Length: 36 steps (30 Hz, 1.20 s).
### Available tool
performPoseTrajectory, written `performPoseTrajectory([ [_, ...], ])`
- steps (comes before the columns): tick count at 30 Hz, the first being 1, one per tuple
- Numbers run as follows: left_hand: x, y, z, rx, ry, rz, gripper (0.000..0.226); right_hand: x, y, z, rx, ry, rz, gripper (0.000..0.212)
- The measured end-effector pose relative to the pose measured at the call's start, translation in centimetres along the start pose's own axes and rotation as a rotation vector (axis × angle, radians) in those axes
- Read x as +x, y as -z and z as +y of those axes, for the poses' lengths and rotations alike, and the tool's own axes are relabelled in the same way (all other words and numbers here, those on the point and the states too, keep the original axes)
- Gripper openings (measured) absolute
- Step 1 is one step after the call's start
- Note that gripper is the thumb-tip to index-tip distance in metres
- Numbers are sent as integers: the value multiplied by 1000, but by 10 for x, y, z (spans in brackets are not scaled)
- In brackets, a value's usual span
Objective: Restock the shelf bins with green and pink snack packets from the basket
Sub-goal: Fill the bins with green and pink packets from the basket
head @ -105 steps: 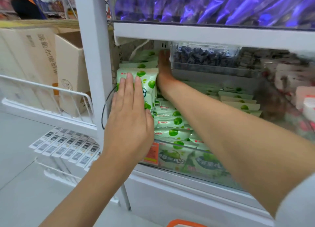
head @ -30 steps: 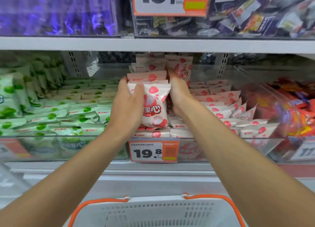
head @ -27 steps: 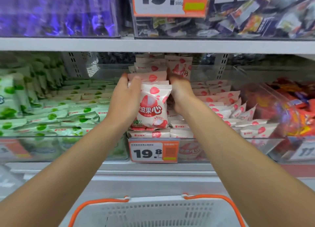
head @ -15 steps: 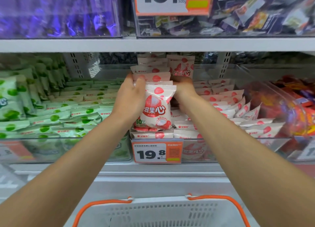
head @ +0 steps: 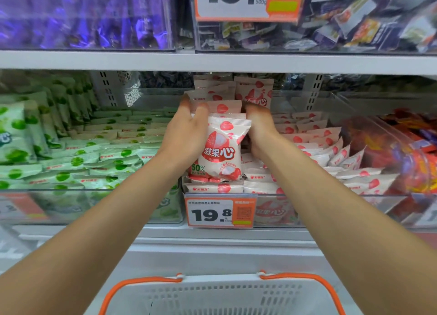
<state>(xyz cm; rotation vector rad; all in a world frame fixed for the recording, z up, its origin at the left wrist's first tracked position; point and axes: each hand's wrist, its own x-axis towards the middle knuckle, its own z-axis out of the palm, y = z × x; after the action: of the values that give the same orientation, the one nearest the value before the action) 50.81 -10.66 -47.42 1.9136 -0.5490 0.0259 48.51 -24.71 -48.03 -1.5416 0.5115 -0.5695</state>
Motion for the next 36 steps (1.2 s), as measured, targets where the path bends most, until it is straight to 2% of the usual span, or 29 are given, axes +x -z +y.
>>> performPoseTrajectory([
  [10, 15, 2, 5, -40, 3, -87, 41, -4, -10, 1, 211, -103, -16, 42],
  [13, 21, 3, 1, 5, -25, -147, 50, -4, -14, 0, 258, -103, 69, 42],
  [16, 25, 5, 1, 35, -20, -196, 57, -4, -16, 3, 209, -86, 109, 46],
  [20, 29, 7, 3, 62, -21, -227, 54, -2, -19, 3, 87, -78, 99, 45],
  [24, 29, 6, -1, 72, -45, -146, 51, -5, -16, 2, 113, -88, 106, 45],
  [28, 23, 6, -5, 46, 15, -71, 43, -16, -12, -2, 178, -109, 146, 43],
  [30, 14, 7, -4, 68, 30, -50, 41, -24, -9, -3, 239, -128, 156, 51],
  [32, 3, 5, -1, 116, 19, -36, 40, -39, -4, -2, 285, -138, 115, 62],
  [36, -13, 1, -3, 77, -11, 24, 44, -68, 6, -1, 217, -94, -72, 42],
])
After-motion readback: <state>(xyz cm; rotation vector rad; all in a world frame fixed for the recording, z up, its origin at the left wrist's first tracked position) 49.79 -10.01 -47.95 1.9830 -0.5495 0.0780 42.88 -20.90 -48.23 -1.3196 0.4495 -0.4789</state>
